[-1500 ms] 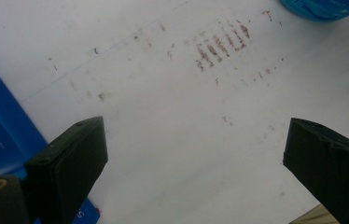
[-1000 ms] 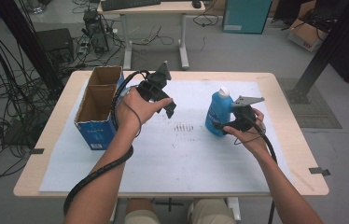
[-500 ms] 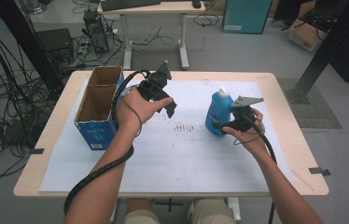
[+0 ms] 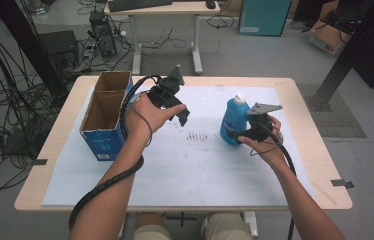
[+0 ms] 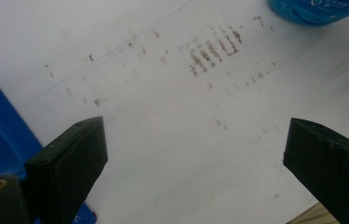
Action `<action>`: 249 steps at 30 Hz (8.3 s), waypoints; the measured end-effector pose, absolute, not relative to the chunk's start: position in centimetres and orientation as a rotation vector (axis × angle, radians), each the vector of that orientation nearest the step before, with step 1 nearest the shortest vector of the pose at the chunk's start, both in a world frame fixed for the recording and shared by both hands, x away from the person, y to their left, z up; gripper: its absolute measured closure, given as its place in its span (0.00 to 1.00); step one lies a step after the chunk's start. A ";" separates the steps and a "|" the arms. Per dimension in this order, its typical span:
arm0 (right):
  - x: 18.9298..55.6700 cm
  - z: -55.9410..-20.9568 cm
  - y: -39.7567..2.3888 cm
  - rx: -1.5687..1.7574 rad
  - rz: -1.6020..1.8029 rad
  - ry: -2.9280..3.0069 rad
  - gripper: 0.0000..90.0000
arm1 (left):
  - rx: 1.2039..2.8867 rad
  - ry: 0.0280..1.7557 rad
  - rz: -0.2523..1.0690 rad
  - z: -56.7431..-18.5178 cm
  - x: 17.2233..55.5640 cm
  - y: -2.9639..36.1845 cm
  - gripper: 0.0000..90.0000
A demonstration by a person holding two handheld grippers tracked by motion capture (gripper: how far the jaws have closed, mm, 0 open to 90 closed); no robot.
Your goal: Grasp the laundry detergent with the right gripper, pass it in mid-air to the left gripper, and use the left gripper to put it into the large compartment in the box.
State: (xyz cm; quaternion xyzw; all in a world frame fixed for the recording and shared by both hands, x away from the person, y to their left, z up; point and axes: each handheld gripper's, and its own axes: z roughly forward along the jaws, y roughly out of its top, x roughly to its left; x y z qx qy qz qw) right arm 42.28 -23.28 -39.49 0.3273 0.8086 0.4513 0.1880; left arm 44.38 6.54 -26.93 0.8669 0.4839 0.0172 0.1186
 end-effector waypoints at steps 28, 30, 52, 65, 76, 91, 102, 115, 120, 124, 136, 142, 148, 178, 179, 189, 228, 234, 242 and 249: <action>42.2 -39.5 -23.1 0.920 1.277 2.265 0.05 | 2.531 1.412 0.047 -26.9 44.2 6.7 0.08; 42.3 -39.5 -23.2 0.916 1.278 2.261 0.05 | 2.533 1.414 0.043 -27.0 44.3 6.7 0.08; 42.4 -39.9 -23.1 0.928 1.265 2.224 0.18 | 2.526 1.414 0.050 -27.0 44.1 7.0 0.08; 42.6 -40.2 -22.7 0.948 1.244 2.200 0.34 | 2.531 1.421 0.043 -27.2 44.2 7.1 0.08; 42.5 -40.2 -22.6 0.932 1.249 2.214 0.44 | 2.531 1.418 0.051 -27.0 44.2 7.1 0.08; 42.5 -40.2 -22.7 0.942 1.265 2.218 0.46 | 2.536 1.409 0.058 -26.8 44.2 7.0 0.08; 42.5 -40.2 -22.7 0.932 1.257 2.225 0.46 | 2.536 1.404 0.058 -26.5 44.1 6.9 0.08; 42.6 -40.2 -22.9 0.918 1.265 2.231 0.46 | 2.538 1.405 0.065 -26.4 44.0 7.0 0.08; 42.7 -40.3 -22.9 0.919 1.268 2.229 0.46 | 2.536 1.408 0.071 -26.3 44.0 6.9 0.08; 42.6 -40.3 -22.8 0.925 1.267 2.227 0.46 | 2.539 1.405 0.068 -26.3 44.0 7.0 0.08; 42.6 -40.3 -22.9 0.934 1.272 2.222 0.48 | 2.537 1.406 0.080 -26.1 43.9 7.1 0.08; 42.6 -40.2 -22.8 0.941 1.269 2.220 0.49 | 2.538 1.403 0.085 -26.0 43.9 7.1 0.08; 42.6 -40.2 -22.8 0.944 1.270 2.220 0.50 | 2.536 1.406 0.090 -26.0 43.8 7.1 0.08; 42.7 -40.1 -22.6 0.953 1.261 2.224 0.50 | 2.557 1.358 0.088 -24.9 43.9 7.1 0.07; 42.7 -40.0 -22.7 0.959 1.261 2.228 0.50 | 2.559 1.356 0.093 -24.8 44.0 7.1 0.07; 43.1 -39.4 -22.7 0.957 1.254 2.254 0.50 | 2.625 1.266 0.116 -23.0 44.2 7.8 0.07; 43.6 -33.3 -14.9 0.706 1.353 2.535 0.49 | 2.887 0.739 0.163 -17.3 44.6 8.3 0.06; 43.7 -33.1 -13.1 0.620 1.386 2.587 0.49 | 2.910 0.650 0.181 -16.9 44.4 8.1 0.06; 43.4 -32.7 -10.2 0.505 1.426 2.648 0.49 | 2.956 0.533 0.186 -16.3 43.8 8.0 0.06; 43.1 -32.5 -8.2 0.401 1.446 2.683 0.49 | 2.988 0.432 0.152 -16.2 43.0 7.7 0.06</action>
